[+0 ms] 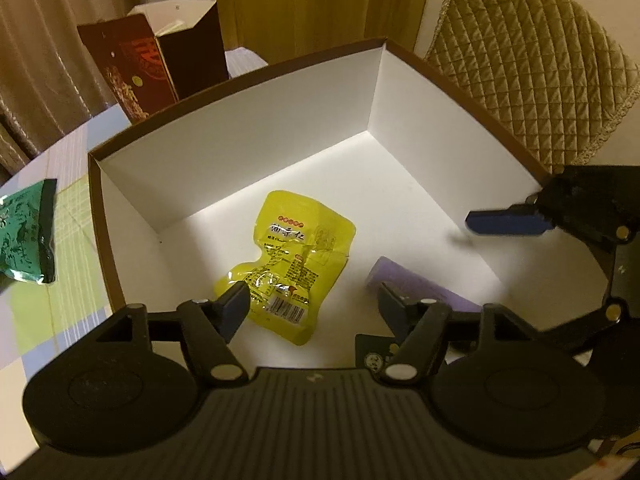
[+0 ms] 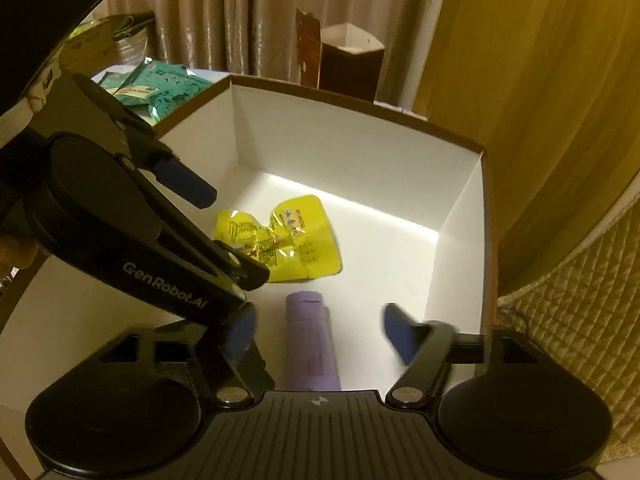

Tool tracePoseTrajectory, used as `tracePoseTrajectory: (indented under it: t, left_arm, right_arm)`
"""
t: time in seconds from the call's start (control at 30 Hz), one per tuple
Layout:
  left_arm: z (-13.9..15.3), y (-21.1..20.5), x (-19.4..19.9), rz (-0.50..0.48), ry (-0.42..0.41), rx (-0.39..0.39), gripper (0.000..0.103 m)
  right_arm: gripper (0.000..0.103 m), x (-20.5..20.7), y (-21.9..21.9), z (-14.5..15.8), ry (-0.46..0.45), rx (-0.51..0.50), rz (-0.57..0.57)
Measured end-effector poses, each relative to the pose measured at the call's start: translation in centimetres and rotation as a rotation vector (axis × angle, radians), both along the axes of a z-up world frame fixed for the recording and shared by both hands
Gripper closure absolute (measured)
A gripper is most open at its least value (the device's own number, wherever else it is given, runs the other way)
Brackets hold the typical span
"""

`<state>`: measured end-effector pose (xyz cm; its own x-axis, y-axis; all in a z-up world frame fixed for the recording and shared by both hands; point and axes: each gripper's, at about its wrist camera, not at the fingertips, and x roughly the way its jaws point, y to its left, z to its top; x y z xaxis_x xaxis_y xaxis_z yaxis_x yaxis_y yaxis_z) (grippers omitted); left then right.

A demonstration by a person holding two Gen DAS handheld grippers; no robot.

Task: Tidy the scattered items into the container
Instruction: 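Open both grippers to drop the yellow packet and purple tube inside, then withdraw both grippers from the cardboard box toward the table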

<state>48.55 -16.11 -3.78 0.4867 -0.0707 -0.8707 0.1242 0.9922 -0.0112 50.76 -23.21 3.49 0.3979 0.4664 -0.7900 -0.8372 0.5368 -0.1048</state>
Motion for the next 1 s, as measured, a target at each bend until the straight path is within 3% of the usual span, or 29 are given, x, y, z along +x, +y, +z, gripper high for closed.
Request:
tracePoseTrajectory:
  t: [0.07, 0.43, 1.0]
  left_arm:
    - [0.5, -0.2, -0.4, -0.003, -0.012, 0.006, 0.024]
    - [2.7, -0.6, -3.1, 0.001, -0.067, 0.005, 0.017]
    - [6.8, -0.9, -10.2, 0.074, -0.140, -0.034, 0.016]
  right_arm:
    - [0.023, -0.4, -0.3, 0.3, -0.011, 0.012, 0.003]
    - [0.003, -2.0, -2.5, 2.2, 0.012, 0.090, -0.054]
    - [0.002, -7.1, -6.1, 5.4, 0.000, 0.186, -0.115]
